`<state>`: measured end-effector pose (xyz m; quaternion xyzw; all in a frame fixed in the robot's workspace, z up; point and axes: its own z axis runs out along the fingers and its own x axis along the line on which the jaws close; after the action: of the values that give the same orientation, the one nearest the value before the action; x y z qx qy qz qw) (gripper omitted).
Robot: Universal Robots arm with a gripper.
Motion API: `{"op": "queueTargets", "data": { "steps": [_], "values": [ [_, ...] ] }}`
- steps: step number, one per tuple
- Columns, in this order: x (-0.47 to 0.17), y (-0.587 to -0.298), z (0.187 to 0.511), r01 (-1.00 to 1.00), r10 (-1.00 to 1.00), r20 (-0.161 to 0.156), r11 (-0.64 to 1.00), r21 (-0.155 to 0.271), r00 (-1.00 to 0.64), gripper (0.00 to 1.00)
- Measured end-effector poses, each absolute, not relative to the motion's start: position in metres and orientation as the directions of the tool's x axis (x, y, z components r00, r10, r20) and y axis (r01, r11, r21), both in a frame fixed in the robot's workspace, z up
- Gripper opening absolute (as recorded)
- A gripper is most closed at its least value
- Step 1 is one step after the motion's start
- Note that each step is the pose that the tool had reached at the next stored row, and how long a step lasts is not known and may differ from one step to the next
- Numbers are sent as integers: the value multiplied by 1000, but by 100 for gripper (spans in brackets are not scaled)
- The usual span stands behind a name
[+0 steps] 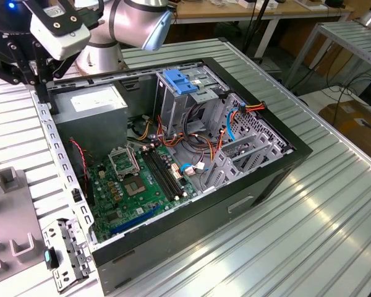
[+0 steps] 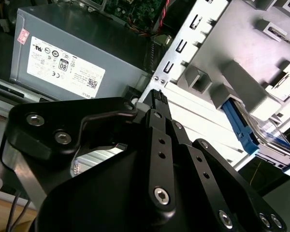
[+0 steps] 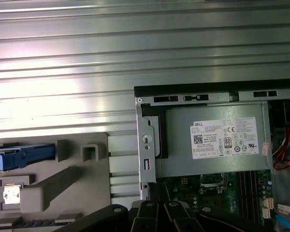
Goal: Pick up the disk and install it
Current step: 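Reach for the disk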
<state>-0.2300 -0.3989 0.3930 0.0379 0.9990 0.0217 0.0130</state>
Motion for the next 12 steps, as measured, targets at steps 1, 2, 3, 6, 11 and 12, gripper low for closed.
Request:
{"op": "queueTargets", "data": {
  "steps": [1, 2, 3, 6, 11, 12],
  "values": [
    [-231, -399, 393, 75, 76, -24, 996, 44, -997, 11],
    [-233, -399, 393, 75, 76, -24, 996, 44, -997, 11],
    [-234, -399, 393, 75, 76, -24, 996, 44, -997, 11],
    [-240, -399, 393, 75, 76, -24, 996, 44, -997, 11],
    [-249, -399, 393, 75, 76, -24, 996, 44, -997, 11],
    [-251, -399, 393, 75, 76, -24, 996, 44, -997, 11]
  ]
}}
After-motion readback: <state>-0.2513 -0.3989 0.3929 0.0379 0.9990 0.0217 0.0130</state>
